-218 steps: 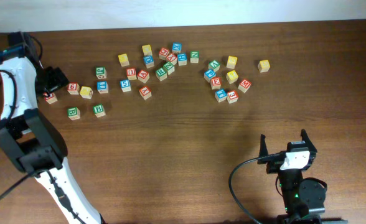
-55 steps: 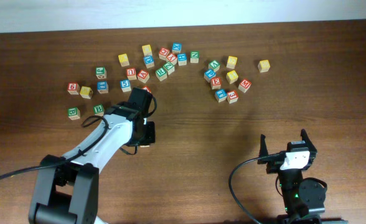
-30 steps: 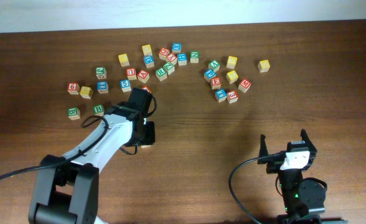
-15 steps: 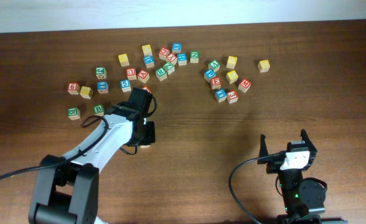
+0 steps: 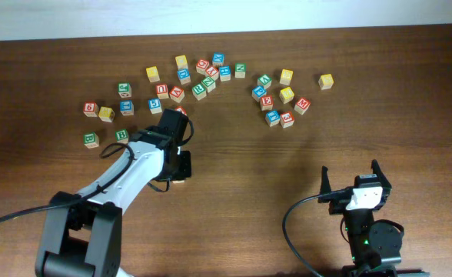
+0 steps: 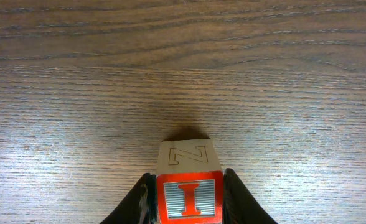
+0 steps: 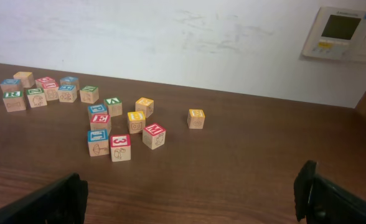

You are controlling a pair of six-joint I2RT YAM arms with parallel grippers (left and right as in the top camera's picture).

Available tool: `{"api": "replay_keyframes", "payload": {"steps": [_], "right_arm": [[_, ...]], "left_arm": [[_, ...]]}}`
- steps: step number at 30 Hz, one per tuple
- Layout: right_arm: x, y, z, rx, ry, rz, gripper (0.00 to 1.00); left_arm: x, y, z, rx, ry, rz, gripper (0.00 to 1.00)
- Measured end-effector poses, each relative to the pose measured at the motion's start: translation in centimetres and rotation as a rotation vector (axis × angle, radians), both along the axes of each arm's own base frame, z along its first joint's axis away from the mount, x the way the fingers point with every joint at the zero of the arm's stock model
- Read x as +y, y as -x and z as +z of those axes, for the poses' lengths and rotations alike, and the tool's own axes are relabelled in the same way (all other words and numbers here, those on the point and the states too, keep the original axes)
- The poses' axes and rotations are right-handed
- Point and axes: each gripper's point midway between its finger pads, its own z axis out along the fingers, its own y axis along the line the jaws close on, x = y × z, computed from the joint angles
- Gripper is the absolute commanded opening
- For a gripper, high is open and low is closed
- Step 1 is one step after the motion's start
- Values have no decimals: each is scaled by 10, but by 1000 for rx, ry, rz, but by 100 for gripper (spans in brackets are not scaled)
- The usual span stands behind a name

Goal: Spell out ICRA
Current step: 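Lower the red I block onto the table and open the left gripper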

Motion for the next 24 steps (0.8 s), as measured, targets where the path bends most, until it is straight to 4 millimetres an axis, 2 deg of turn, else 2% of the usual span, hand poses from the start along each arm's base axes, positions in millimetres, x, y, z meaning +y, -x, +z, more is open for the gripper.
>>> {"api": "replay_keyframes", "payload": {"steps": [24], "right_arm": [[0,0,0,0,0,0,98]], "left_arm": [[0,0,0,-2,-8,-49,26]]}}
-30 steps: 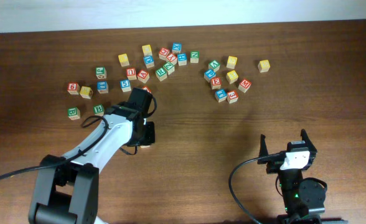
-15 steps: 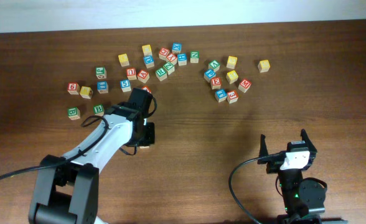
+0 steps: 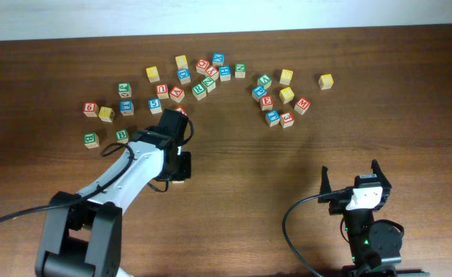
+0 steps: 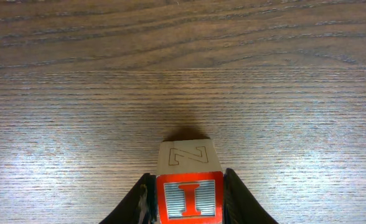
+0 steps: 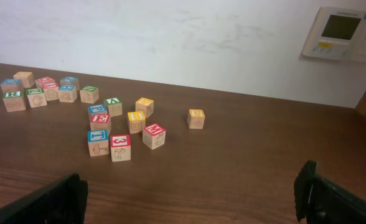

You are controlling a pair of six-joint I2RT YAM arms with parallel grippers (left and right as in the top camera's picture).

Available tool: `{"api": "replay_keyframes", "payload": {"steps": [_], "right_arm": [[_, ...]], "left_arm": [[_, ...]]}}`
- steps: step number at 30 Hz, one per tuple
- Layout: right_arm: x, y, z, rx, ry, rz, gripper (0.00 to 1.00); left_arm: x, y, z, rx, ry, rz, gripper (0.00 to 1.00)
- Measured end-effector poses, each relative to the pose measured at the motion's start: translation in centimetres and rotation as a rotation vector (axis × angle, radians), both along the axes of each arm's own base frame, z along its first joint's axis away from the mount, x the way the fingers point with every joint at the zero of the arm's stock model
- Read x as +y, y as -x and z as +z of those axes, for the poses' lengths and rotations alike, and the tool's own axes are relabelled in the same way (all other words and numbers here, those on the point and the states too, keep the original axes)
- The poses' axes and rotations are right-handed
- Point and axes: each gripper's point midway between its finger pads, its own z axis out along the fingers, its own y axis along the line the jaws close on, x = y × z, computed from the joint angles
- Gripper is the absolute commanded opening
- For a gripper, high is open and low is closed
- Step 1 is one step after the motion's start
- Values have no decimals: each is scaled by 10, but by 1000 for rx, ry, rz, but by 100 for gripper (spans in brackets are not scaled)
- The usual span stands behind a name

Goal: Spell out ICRA
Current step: 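Lower the red I block onto the table and open the left gripper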

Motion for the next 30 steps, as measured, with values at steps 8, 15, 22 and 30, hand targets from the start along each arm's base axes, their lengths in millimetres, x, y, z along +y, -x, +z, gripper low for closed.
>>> {"api": "replay_keyframes", "payload": {"steps": [8,15,22,30], "right_arm": [[0,0,0,0,0,0,98],[0,0,0,0,0,0,98],[0,0,0,0,0,0,98],[0,0,0,0,0,0,98]], "left_arm": [[1,-1,0,-5,-5,-9,46],[1,-1,0,-4,-6,-11,88],[-3,-11,1,-48,7,-14,92],[-11,-37,7,-157,41,-13,100]]}}
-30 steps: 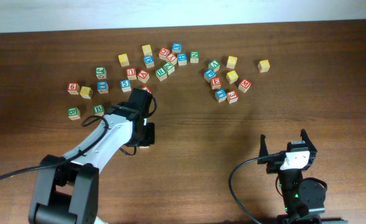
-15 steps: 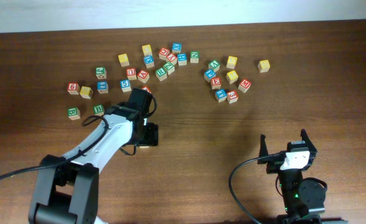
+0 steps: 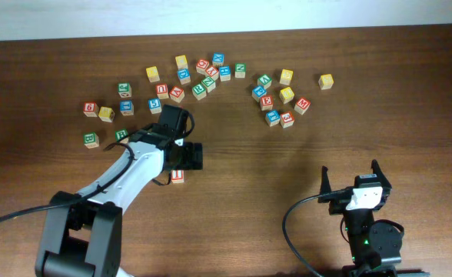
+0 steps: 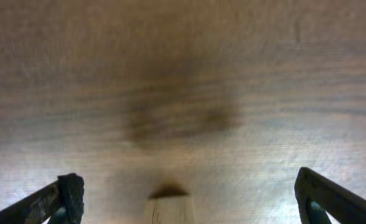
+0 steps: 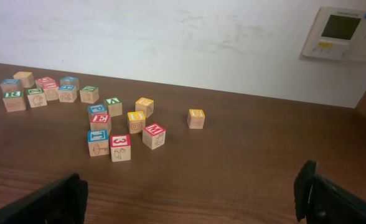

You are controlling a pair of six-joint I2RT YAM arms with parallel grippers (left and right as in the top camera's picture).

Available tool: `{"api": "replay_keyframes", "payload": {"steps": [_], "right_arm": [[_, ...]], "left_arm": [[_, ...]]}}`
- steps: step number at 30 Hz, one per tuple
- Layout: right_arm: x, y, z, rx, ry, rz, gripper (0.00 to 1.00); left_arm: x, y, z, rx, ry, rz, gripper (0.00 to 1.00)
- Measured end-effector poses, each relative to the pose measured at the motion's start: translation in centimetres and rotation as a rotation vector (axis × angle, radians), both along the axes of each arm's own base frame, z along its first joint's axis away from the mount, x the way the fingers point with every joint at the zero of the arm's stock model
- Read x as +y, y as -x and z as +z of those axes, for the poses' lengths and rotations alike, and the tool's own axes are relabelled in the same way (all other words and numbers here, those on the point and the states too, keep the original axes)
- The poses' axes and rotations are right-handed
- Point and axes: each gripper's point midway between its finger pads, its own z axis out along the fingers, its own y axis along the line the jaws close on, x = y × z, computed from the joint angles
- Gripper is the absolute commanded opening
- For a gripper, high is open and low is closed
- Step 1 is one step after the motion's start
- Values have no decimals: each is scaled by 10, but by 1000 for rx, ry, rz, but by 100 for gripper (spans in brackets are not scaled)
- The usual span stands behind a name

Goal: Spell out ICRA
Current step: 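Lower the red I block onto the table and open the left gripper, then raise the left gripper up and away from the placed I block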

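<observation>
A wooden block with a red I (image 3: 177, 176) lies on the brown table (image 3: 287, 161), left of centre. My left gripper (image 3: 184, 160) is open just above it, its fingers (image 4: 66, 198) spread wide. In the blurred left wrist view the block's top (image 4: 168, 210) shows low between them, touched by neither. The other letter blocks lie in a left group (image 3: 181, 80) and a right group (image 3: 276, 98) at the back. My right gripper (image 3: 351, 174) is open near the front right edge, its fingers (image 5: 317, 193) wide apart over bare wood with nothing between them.
A lone yellow block (image 3: 326, 81) sits at the far right of the scatter, also the yellow block (image 5: 196, 118) in the right wrist view. A few blocks (image 3: 103, 112) lie at the far left. A white wall with a thermostat panel (image 5: 341, 32) stands behind the table.
My left gripper has opened and let go of the I block, which now rests on the table. The gripper now sits slightly higher and to the right. The right arm has not moved.
At both earlier moments my left gripper was shut on the I block, low over the wood left of centre, barely shifting between them. Now the jaws are wide apart and the block stands free on the table. My right gripper stayed open and still throughout.
</observation>
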Motion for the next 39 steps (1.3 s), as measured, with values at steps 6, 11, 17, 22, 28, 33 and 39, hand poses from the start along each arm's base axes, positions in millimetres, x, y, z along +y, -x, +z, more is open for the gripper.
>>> {"api": "replay_keyframes", "payload": {"steps": [6,11,17,22,28,33,39], "right_arm": [[0,0,0,0,0,0,98],[0,0,0,0,0,0,98],[0,0,0,0,0,0,98],[0,0,0,0,0,0,98],[0,0,0,0,0,0,98],[0,0,0,0,0,0,98],[0,0,0,0,1,0,98]], "left_arm": [[11,-14,4,-67,-67,27,100],[14,-27,10,-130,-84,43,99],[15,-30,11,-142,-90,46,99],[15,-30,11,-142,-92,47,99],[14,-33,13,-158,-86,48,99],[14,-33,13,-158,-86,48,99],[14,-34,13,-159,-86,49,99]]}}
